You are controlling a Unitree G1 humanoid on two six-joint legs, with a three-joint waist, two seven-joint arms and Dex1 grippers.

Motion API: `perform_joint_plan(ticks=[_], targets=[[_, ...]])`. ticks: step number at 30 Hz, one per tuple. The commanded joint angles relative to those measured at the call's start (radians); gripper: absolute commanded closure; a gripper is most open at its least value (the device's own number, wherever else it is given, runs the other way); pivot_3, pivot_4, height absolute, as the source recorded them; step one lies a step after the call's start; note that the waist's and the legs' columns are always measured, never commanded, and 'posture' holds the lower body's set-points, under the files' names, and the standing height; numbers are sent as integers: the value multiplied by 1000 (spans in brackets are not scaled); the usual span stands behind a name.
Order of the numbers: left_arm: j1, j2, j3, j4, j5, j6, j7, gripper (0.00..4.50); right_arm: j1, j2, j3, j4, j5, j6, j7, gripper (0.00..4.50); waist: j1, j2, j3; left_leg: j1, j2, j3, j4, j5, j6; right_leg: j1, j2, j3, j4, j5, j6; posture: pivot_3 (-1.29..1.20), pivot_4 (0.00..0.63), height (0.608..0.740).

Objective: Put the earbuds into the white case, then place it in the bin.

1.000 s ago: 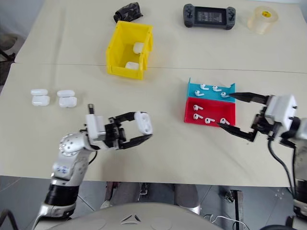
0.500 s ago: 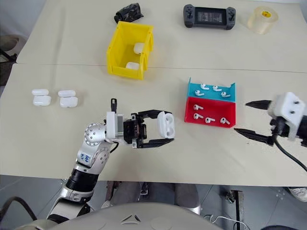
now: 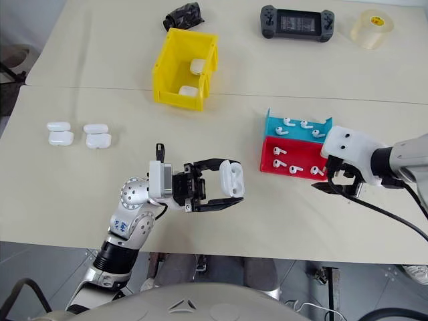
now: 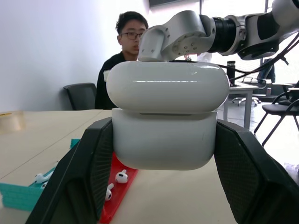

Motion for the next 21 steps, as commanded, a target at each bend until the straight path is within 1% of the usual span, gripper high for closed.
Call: perform_joint_plan(ticks=[1,3,6,7,9,12,17,21], targets=[[6,-13,-7,-44,-17,-38,1,1702,-59,24,49,45,-66,-15,-13,0,-1,0,0,0,0,0,0,0,0,0,0,0,0,0,0,0,150,740],[6,-1,-21,-53,-22,0,-5,1702,-93,45,82,74,-92,-21,-13,0,-3,0,0,0,0,1,0,0,0,0,0,0,0,0,0,0,150,740],[3,-11,-28,-56,-12,-2,12,1702,-132,75,122,112,-126,-33,-6,585,-2,0,0,0,0,1,0,0,0,0,0,0,1,0,0,0,150,740],[3,-13,-28,-60,-11,-1,19,1702,-144,90,136,120,-131,-33,-3,861,-2,0,0,0,0,1,0,0,0,0,0,0,1,0,0,0,150,740],[4,-12,-29,-69,-12,4,28,1702,-160,111,152,129,-137,-33,4,1575,-1,0,0,0,0,1,0,0,0,0,0,0,1,0,0,0,150,740],[9,-5,-30,-81,-16,11,36,1702,-164,115,164,125,-149,-30,20,2508,0,0,0,0,0,1,0,0,0,-1,0,0,1,0,0,0,150,740],[13,3,-28,-94,-21,25,42,1702,-169,116,159,111,-158,-22,35,2508,-1,0,0,0,0,1,0,0,0,0,0,0,1,0,0,0,150,740],[14,6,-27,-96,-22,31,43,1702,-167,95,145,84,-155,-6,54,2508,-1,0,0,0,0,1,0,0,0,-1,0,0,1,0,0,0,150,740]])
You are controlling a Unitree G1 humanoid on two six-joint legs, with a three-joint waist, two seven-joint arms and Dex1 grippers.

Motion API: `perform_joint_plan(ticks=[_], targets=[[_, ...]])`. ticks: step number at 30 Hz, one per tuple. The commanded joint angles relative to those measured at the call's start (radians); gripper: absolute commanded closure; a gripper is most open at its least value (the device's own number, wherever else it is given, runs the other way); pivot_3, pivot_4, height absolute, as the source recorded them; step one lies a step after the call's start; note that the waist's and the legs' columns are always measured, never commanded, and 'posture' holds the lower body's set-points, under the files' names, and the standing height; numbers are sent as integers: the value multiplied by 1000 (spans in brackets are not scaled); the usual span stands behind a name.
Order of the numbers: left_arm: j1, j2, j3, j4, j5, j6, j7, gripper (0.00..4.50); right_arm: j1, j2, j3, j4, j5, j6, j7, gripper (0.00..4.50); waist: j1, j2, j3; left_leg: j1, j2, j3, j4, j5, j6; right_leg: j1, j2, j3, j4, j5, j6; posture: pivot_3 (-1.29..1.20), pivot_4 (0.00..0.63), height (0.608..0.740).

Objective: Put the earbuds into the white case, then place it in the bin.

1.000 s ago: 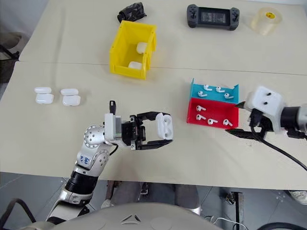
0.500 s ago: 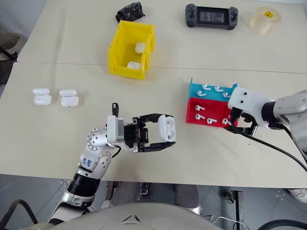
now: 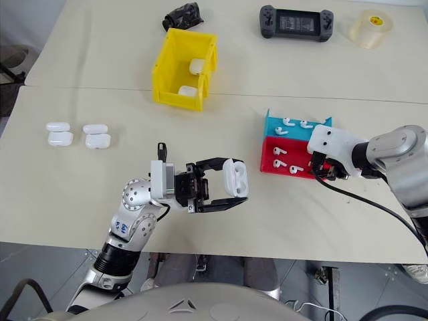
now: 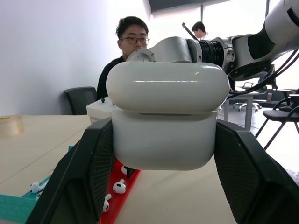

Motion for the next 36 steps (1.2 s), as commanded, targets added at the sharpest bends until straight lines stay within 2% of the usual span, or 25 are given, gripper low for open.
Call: perform_joint_plan(ticks=[1,16,32,35,36], targets=[[10,1,-6,-53,-20,-3,4,1702,-7,-33,-25,-52,-7,23,21,2508,0,0,0,0,0,0,0,0,0,0,0,0,0,0,0,0,150,740],[2,0,-4,-46,-18,-2,8,1702,16,-42,17,-82,-85,73,3,2508,0,0,0,0,0,0,0,0,0,0,0,0,0,0,0,0,150,740],[-2,7,1,-49,-20,0,15,1702,25,-37,16,-82,-88,62,32,2508,0,0,0,0,0,0,0,0,0,0,0,0,0,0,0,0,150,740],[-3,7,1,-49,-19,0,16,1702,34,-42,15,-84,-88,60,37,3091,0,0,0,0,0,0,0,0,0,0,0,0,0,0,0,0,150,740],[-3,7,1,-49,-19,-1,16,1702,35,-41,14,-84,-90,60,37,3416,0,0,0,0,0,0,0,0,0,0,0,0,0,0,0,0,150,740]])
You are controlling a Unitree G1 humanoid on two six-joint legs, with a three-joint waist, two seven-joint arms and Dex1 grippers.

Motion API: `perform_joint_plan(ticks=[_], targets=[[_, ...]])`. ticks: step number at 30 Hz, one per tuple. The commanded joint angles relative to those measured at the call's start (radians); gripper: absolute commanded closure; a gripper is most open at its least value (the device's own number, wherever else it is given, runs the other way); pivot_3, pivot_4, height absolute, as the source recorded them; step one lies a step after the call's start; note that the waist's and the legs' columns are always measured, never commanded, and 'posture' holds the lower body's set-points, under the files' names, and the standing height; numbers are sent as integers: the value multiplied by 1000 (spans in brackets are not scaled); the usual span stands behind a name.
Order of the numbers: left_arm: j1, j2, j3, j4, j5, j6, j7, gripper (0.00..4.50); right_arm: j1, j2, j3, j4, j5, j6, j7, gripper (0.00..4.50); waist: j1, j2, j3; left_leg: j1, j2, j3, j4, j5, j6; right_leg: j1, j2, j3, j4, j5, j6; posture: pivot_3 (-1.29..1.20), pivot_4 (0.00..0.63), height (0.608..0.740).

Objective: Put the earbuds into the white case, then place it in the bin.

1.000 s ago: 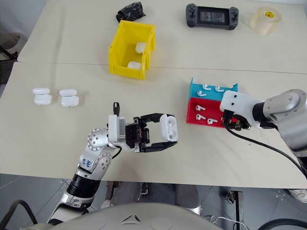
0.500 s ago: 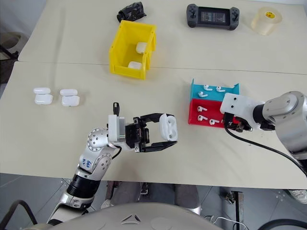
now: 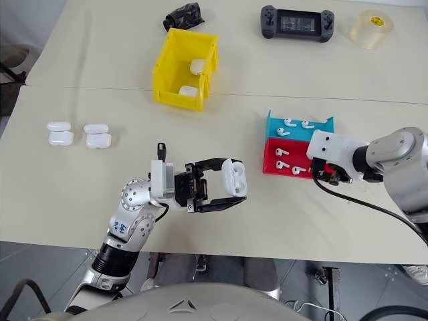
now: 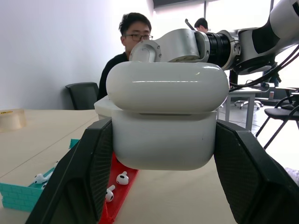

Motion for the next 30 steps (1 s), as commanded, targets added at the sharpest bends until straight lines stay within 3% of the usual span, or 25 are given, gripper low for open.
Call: perform_joint_plan(ticks=[1,13,22,25,30], targets=[[-5,-4,0,-49,-19,-5,5,1702,12,-11,-2,-9,-12,-2,3,3724,0,0,0,0,0,0,0,0,0,0,0,0,0,0,0,0,150,740],[-10,-3,4,-39,-19,-12,1,1702,9,5,-20,-17,11,-1,8,3724,0,0,0,0,0,0,0,0,0,0,0,0,0,0,0,0,150,740],[-28,11,41,13,-66,-8,-48,1702,9,89,-280,-26,234,-30,29,3724,0,0,0,0,0,0,0,0,0,0,0,0,0,0,0,0,150,740],[-64,6,65,43,-103,29,-60,1702,77,212,-414,-72,388,-139,59,3724,1,-1,1,0,0,0,0,0,0,1,0,-1,0,0,0,0,150,740],[-104,9,97,74,-149,73,-94,1702,96,434,-532,-146,587,-167,-44,3724,1,-2,1,0,0,0,1,0,0,0,0,-1,1,0,1,0,150,740]])
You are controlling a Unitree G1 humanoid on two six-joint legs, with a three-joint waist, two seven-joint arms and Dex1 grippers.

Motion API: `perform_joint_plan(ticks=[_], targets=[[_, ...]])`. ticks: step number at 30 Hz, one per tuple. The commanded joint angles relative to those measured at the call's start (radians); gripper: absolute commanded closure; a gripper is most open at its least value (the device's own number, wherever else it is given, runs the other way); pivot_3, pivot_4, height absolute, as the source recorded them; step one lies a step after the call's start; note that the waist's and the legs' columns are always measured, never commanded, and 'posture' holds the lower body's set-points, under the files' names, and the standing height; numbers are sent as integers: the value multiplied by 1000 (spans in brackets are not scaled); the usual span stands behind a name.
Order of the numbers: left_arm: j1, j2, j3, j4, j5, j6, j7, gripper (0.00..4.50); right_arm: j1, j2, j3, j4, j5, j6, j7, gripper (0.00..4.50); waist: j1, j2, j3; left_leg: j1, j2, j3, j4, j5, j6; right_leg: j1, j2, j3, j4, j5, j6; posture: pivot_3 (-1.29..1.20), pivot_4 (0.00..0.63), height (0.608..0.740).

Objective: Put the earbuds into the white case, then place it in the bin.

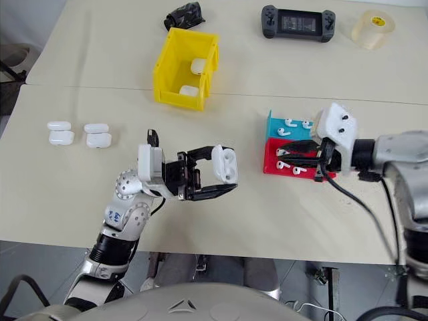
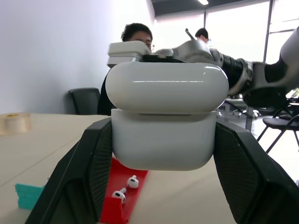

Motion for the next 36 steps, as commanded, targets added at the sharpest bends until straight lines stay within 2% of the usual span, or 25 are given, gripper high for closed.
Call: perform_joint_plan(ticks=[1,5,8,11,22,36], targets=[[-23,0,23,3,-57,31,-33,1702,-6,87,-100,-80,146,-29,-74,3724,-1,0,0,0,0,0,0,0,0,0,0,0,0,0,0,0,150,740],[-56,18,47,39,-79,71,-72,1702,34,282,-130,-168,280,-92,-198,3724,-1,0,0,0,1,-1,0,0,-1,0,0,0,0,0,0,0,150,740],[-70,18,65,56,-95,87,-93,1702,83,362,-92,-225,298,-113,-264,3724,-2,0,0,0,0,-1,0,0,-1,0,0,0,1,0,0,0,150,740],[-78,25,74,58,-105,115,-113,1702,112,464,-74,-247,316,-215,-290,3724,-3,0,0,0,0,-1,0,0,0,0,0,0,1,0,0,0,150,740],[-127,13,96,73,-116,152,-137,1702,175,546,118,-231,223,-375,-301,3724,-7,0,0,1,0,-1,0,0,0,0,1,0,2,0,0,0,150,740],[-131,-17,94,27,-112,180,-120,1702,182,565,189,-111,144,-515,-298,3724,-15,0,0,1,0,-1,0,0,0,0,1,0,2,0,0,0,150,740]])
